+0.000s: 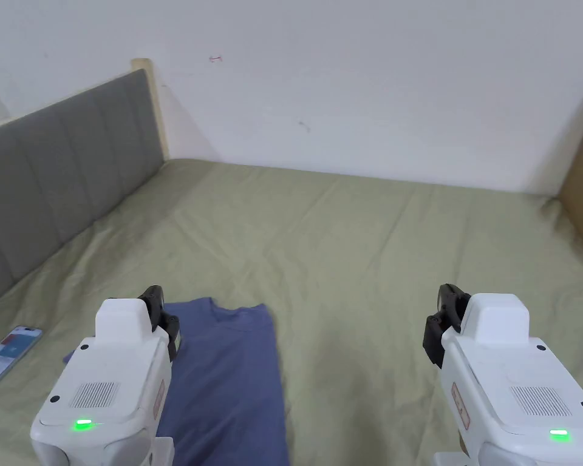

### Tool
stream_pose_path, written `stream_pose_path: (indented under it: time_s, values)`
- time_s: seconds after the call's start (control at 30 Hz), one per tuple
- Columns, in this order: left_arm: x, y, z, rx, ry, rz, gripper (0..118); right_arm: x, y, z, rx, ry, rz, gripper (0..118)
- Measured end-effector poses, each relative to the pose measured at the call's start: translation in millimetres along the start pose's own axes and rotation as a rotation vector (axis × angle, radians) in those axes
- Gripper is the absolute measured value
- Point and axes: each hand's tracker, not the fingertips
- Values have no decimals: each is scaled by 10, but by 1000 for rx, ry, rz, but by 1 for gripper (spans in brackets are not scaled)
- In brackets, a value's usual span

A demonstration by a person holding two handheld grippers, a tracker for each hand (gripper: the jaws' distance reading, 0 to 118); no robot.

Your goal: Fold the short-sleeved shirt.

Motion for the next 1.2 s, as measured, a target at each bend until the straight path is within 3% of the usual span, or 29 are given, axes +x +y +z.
stream_pose_path:
  time_s: [0.4, 0.7, 0.9, 0.97, 1.03, 1.1, 1.2]
  values:
    - [-951, -81, 220, -42, 181, 1, 0, -895, 21, -207, -8, 196, 5, 0]
    - [-1057, -227, -47, -224, 104, 57, 0, -941, -30, -283, -27, 215, 14, 0]
    - [-884, -498, -588, -489, -4, 101, 2, -784, -89, -330, -46, 186, 26, 0]
    - [-776, -624, -776, -554, -27, 92, 18, -709, -111, -362, -56, 172, 29, 0]
    - [-671, -746, -957, -641, -52, 91, 66, -638, -135, -387, -64, 155, 30, 0]
    - [-555, -895, -1133, -713, -57, 91, 106, -561, -161, -421, -75, 139, 32, 0]
    - [-410, -1096, -1340, -781, -88, 87, 111, -441, -212, -458, -91, 114, 37, 0]
